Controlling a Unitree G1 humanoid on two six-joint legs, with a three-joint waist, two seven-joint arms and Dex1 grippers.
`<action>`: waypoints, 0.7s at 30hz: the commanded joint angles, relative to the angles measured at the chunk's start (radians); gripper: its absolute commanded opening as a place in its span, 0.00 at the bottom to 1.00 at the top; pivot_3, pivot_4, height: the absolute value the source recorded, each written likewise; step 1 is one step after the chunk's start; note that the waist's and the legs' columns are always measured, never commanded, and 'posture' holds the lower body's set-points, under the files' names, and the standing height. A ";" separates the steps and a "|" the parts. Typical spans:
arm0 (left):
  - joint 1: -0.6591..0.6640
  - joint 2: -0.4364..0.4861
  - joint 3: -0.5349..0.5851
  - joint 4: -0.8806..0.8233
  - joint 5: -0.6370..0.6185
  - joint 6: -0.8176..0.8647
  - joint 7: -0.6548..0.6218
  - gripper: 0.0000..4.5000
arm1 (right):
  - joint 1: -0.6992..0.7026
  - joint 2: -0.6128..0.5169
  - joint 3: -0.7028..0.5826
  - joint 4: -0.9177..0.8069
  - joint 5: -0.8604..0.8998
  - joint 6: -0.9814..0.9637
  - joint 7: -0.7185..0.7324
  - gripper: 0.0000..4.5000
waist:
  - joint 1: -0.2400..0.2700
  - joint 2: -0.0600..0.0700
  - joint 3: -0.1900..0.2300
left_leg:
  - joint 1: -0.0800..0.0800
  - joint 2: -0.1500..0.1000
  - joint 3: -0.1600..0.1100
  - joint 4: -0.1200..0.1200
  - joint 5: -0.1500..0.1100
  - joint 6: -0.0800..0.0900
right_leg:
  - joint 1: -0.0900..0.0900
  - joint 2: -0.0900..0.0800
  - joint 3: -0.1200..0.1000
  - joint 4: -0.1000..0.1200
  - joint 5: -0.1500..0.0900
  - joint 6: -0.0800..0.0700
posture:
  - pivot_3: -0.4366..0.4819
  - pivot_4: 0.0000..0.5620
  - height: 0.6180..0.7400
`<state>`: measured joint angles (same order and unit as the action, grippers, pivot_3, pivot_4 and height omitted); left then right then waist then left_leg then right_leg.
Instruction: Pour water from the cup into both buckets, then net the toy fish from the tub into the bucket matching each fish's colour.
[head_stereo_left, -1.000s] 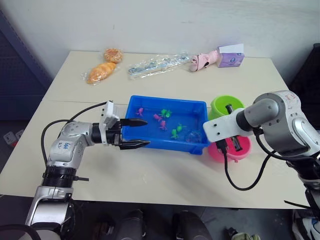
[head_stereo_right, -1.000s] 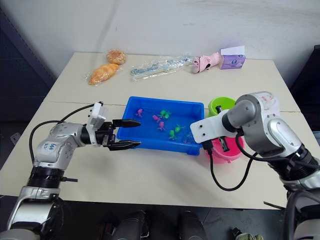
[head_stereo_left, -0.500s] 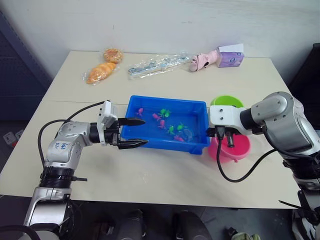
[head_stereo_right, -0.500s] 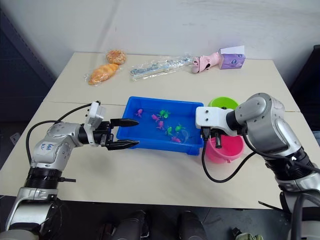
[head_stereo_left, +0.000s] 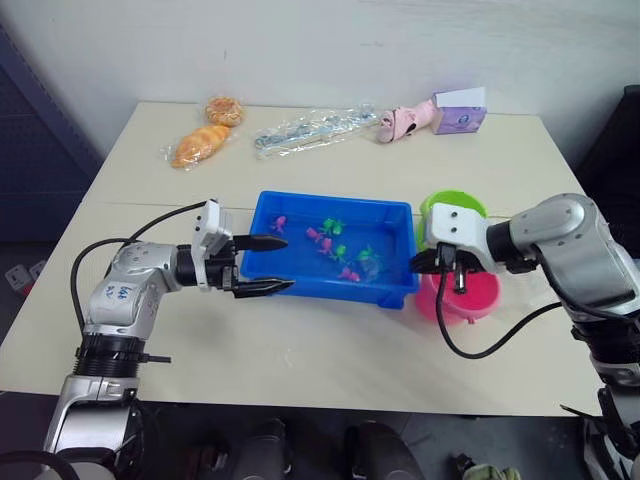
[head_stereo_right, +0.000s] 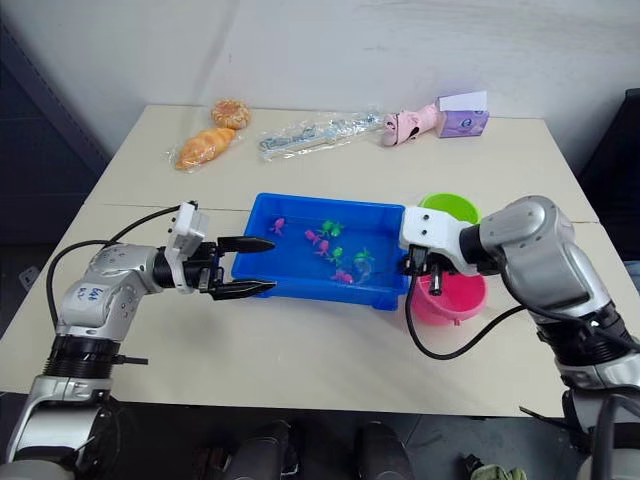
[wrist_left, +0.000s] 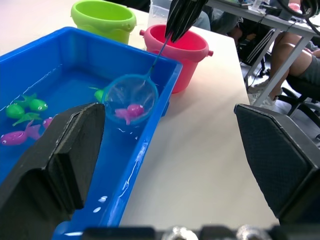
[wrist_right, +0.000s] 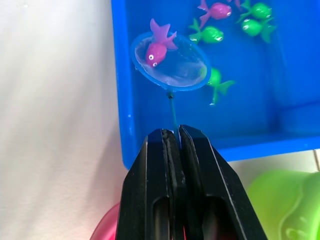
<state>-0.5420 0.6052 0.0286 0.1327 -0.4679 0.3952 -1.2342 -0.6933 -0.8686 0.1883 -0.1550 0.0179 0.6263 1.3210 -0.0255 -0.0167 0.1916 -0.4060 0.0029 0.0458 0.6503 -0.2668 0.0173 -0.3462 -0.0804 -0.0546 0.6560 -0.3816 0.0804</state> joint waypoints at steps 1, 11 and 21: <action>0.004 0.021 0.032 -0.023 -0.022 -0.004 -0.006 0.99 | 0.043 -0.020 -0.114 -0.065 0.077 -0.012 -0.036 0.00 | 0.000 0.000 0.000 | 0.000 0.000 0.000 0.000 0.000 0.000 | 0.000 0.000 0.000 0.000 0.000 0.000 | 0.48 0.27 1.00; -0.021 0.011 0.009 -0.009 -0.022 0.003 -0.021 0.99 | 0.308 -0.077 -0.471 -0.280 0.244 0.024 -0.134 0.00 | 0.006 0.000 0.000 | 0.000 0.000 0.000 -0.001 0.000 0.000 | 0.001 0.000 0.000 -0.001 0.000 0.000 | 0.48 0.27 1.00; -0.088 -0.037 -0.027 0.039 -0.012 -0.012 -0.053 0.99 | 0.727 -0.001 -0.888 -0.495 0.240 -0.094 -0.233 0.00 | 0.029 0.000 0.000 | 0.001 0.000 -0.001 -0.001 0.000 0.000 | 0.004 0.001 -0.001 -0.003 0.000 0.000 | 0.48 0.27 1.00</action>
<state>-0.6044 0.5750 0.0066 0.1761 -0.4713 0.3987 -1.2740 -0.0039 -0.8829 -0.6136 -0.6103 0.2729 0.5886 1.1079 0.0033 -0.0167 0.1915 -0.4047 0.0026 0.0454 0.6494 -0.2670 0.0177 -0.3425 -0.0797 -0.0550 0.6532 -0.3815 0.0806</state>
